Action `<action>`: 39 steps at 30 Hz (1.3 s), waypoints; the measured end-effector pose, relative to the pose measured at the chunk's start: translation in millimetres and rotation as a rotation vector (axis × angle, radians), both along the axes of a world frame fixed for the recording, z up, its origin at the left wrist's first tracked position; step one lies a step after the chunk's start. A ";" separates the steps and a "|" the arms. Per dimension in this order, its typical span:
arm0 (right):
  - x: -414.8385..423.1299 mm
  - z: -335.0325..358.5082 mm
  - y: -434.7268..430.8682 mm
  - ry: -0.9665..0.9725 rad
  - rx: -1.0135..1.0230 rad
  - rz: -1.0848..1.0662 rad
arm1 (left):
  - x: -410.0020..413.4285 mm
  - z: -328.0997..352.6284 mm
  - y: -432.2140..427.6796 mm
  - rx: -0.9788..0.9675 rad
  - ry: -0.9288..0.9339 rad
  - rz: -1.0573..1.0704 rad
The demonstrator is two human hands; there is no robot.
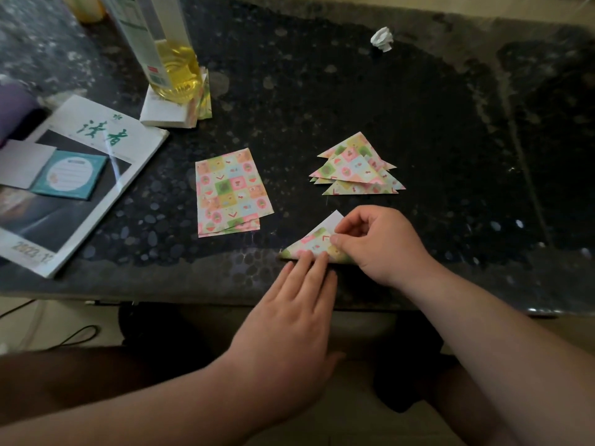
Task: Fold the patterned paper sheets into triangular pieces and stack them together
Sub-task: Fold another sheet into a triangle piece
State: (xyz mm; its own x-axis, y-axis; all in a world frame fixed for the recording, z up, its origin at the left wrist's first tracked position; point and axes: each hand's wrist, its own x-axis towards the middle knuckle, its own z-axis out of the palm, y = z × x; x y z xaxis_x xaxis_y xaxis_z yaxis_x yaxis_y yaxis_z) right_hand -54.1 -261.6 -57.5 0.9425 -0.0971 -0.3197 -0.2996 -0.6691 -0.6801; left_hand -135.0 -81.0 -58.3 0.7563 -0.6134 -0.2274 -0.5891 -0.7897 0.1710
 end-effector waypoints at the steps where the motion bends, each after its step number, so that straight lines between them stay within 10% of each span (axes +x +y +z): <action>1: 0.6 0.1 1.1 0.000 -0.014 -0.003 | 0.5 0.6 -2.2 0.022 0.010 -0.003; 39: 2.8 -0.5 10.4 -0.030 -0.062 0.072 | 10.0 -1.0 -12.7 0.128 0.132 0.000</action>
